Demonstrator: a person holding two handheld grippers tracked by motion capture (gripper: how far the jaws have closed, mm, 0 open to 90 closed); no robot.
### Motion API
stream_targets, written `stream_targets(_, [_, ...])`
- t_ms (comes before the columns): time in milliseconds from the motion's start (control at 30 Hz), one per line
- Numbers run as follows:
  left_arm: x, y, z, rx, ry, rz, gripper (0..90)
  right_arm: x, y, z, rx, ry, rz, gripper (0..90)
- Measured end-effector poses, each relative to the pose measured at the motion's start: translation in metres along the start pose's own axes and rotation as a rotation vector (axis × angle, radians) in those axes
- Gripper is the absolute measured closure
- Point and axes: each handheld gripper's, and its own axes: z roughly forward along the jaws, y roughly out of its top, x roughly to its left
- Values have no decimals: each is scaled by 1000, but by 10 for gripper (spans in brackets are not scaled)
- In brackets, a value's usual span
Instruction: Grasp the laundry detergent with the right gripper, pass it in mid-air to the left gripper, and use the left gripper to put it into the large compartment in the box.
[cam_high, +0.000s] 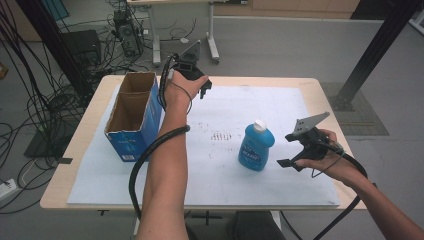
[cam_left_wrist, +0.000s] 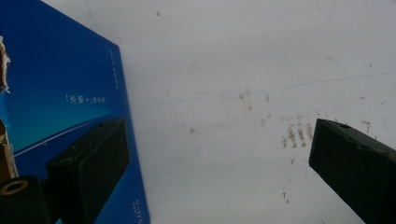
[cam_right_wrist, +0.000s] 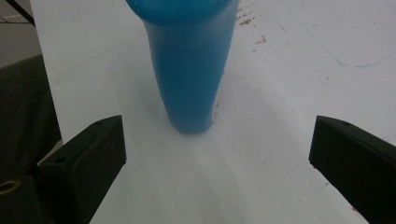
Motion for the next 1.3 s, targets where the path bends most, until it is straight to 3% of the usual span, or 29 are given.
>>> stream_targets(500, [6, -2, -1, -1, 6, -12, 58, 12, 1, 25, -63, -13, 24, 34])
stream_targets(1300, [1, -6, 11, 21, 14, 2, 58, 23, 10, 45, -164, -56, 49, 30])
